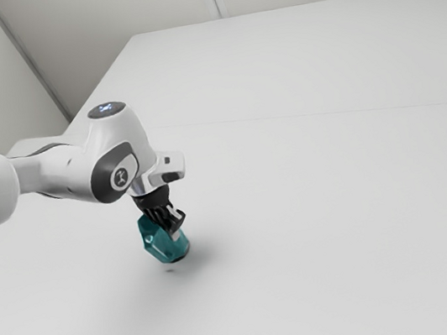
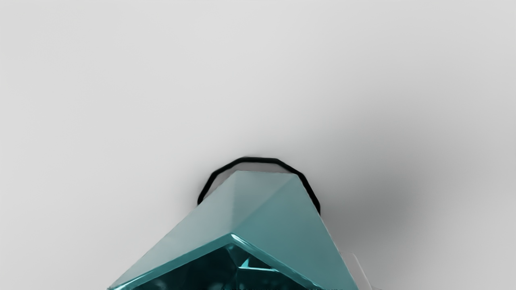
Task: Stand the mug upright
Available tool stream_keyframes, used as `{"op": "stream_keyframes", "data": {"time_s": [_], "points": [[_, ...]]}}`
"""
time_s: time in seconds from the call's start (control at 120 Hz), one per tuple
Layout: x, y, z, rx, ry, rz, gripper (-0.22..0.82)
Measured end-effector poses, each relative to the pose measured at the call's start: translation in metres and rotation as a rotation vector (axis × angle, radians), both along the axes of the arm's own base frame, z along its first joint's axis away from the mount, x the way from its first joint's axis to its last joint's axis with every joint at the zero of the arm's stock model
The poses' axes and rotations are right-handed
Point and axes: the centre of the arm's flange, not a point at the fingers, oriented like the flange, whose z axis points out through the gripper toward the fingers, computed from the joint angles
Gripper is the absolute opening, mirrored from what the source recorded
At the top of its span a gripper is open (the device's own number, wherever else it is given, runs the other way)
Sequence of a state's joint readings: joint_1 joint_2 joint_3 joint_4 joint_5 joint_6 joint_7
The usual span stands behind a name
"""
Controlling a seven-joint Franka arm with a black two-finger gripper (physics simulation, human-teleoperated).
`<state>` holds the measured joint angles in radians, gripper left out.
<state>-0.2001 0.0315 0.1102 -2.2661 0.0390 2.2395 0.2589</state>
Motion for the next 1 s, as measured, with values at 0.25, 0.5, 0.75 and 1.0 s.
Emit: {"op": "stream_keyframes", "data": {"time_s": [0.25,0.5,0.75,1.0], "points": [[0.0,0.0,0.005,-0.006,-0.009,-0.004,-0.07],[0.001,0.0,0.009,-0.009,-0.015,-0.009,0.07],[0.003,0.0,0.022,-0.013,-0.038,-0.011,0.22],[0.001,-0.003,0.058,-0.033,-0.093,-0.012,0.28]]}}
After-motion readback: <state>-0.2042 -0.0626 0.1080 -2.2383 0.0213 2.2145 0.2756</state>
